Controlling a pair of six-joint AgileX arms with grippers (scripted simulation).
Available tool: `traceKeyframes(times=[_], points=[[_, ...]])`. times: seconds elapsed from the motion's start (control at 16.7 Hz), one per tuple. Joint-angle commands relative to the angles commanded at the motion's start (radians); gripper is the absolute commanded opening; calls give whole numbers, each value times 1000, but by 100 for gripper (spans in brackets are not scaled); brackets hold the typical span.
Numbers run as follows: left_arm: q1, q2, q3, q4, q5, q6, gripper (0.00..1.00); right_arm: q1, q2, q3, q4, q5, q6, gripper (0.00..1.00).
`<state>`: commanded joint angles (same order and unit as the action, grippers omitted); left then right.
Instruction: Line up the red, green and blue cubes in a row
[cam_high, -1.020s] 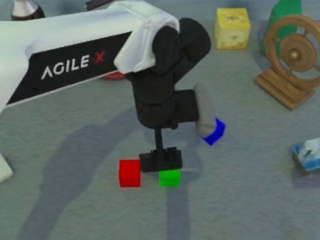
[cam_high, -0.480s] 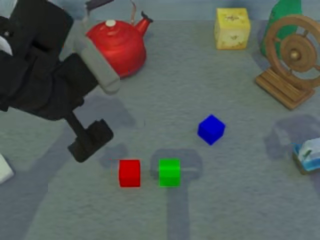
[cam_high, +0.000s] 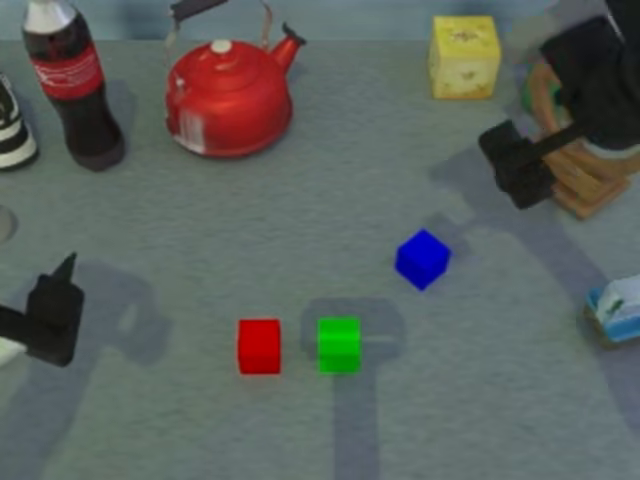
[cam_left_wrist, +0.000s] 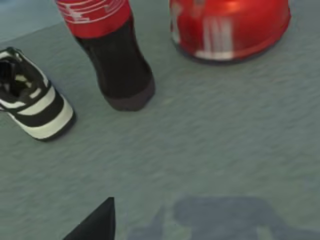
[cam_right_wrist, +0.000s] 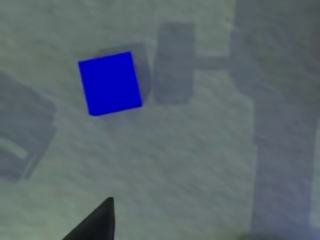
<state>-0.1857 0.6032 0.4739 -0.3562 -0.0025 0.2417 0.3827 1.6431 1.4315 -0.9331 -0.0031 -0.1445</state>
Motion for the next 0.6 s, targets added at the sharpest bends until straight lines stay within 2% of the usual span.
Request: traceKeyframes(times=[0.3, 0.6], points=[[132, -394, -304, 223, 2, -152, 100, 96, 435, 373, -229, 1, -37, 100], [202, -592, -465, 349, 3, -237, 100, 143, 651, 570, -338, 7, -55, 100]])
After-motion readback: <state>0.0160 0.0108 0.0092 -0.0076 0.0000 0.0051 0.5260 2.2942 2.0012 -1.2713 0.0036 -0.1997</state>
